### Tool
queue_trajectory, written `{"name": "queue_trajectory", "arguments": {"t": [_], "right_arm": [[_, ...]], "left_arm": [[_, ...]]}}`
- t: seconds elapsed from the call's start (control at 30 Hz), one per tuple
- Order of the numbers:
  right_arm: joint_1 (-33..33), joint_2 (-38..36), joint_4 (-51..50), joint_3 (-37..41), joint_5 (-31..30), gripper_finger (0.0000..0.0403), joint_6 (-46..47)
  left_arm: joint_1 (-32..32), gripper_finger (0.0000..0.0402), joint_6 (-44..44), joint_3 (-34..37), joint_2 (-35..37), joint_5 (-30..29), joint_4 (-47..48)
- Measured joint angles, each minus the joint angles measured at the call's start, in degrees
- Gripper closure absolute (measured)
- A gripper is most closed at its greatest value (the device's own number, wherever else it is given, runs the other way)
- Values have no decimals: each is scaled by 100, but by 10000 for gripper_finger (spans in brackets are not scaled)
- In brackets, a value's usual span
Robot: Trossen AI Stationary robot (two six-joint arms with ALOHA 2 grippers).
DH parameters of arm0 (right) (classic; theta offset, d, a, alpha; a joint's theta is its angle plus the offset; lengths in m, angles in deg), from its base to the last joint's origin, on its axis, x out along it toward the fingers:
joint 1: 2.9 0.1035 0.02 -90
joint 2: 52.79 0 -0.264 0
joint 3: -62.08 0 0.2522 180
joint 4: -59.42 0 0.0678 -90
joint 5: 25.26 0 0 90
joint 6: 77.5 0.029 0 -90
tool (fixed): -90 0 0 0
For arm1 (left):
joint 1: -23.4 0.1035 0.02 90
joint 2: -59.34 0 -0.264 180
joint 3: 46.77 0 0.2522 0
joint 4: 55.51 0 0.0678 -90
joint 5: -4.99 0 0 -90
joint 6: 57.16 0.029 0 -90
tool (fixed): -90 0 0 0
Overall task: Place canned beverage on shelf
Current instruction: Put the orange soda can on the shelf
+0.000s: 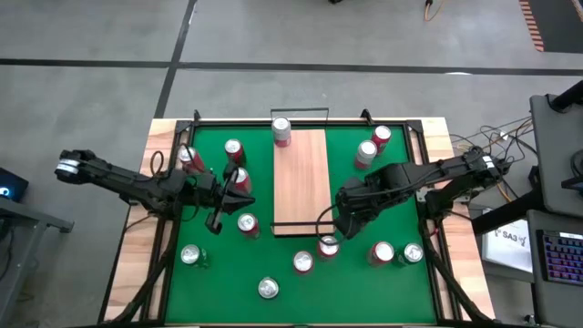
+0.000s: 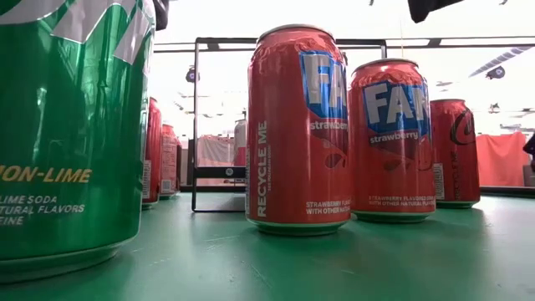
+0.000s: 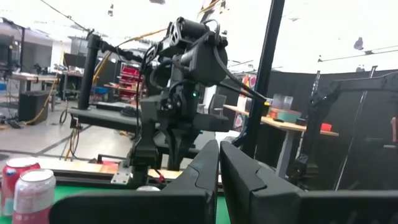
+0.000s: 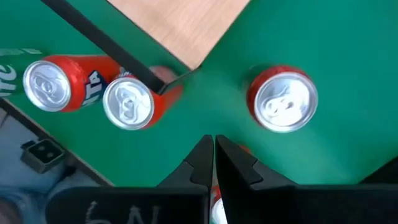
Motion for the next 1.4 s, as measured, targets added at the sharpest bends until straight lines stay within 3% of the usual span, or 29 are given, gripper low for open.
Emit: {"name": "queue_trajectory", "arguments": {"t": [0.33, 0.67, 0.93, 1.17, 1.4], "right_arm": [[-2, 4, 707, 0, 225, 391, 575], [396, 5, 1623, 2, 532, 344, 1024], [938, 451, 2186, 2, 501, 387, 1164], [1165, 1064, 2219, -106, 507, 394, 1103], [1174, 1449, 1507, -218, 364, 394, 1697]], "left_arm": [[4, 402, 792, -9, 202, 0, 136], [4, 402, 1014, -9, 484, 0, 393], [6, 402, 1094, -9, 663, -2, 386], [4, 402, 1095, -9, 736, 0, 391], [5, 402, 1096, -9, 751, 0, 388]]}}
